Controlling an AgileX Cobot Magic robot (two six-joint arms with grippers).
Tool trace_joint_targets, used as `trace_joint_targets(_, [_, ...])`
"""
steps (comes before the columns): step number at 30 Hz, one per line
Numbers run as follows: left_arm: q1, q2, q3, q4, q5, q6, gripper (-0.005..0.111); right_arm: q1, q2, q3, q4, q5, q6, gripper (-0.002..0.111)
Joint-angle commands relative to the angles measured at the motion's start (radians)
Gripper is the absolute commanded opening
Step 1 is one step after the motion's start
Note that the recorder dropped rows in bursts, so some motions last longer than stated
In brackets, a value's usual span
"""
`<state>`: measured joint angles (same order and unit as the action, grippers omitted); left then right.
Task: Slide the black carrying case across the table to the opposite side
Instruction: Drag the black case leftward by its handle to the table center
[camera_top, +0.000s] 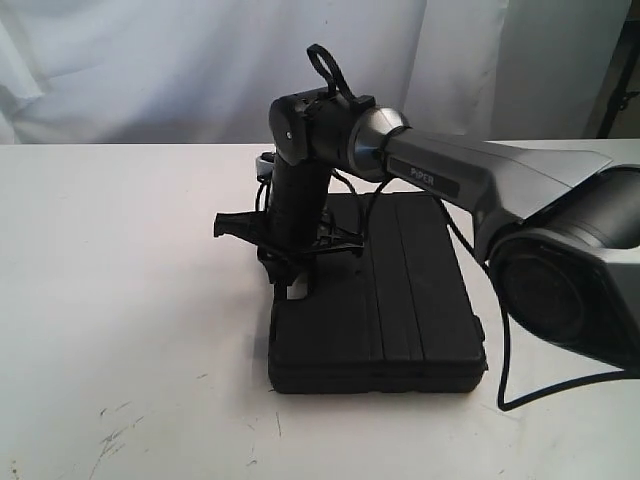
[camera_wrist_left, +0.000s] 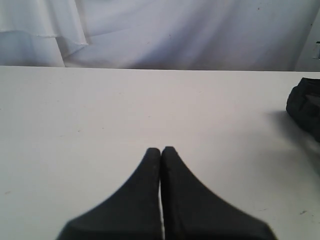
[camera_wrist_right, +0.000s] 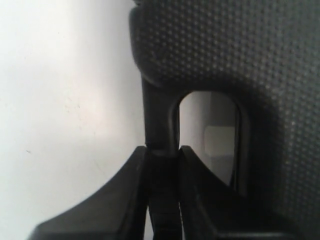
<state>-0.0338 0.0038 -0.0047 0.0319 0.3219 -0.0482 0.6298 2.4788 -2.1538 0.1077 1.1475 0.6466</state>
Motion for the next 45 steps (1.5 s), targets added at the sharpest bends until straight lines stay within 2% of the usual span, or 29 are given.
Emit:
trace_joint_targets(1, [-0.005, -0.004, 0.005, 0.003, -0.007, 0.001, 0.000, 0.022, -0.005, -0.030, 0.036, -0.052, 0.022, 0.003])
trace_joint_targets(41, [-0.005, -0.004, 0.005, 0.003, -0.007, 0.001, 0.000, 0.050, -0.005, -0.030, 0.138, -0.253, 0.046, 0.003])
trace_joint_targets(45, [-0.005, -0.004, 0.005, 0.003, -0.007, 0.001, 0.000, 0.050, -0.005, -0.030, 0.138, -0.258, 0.060, 0.010])
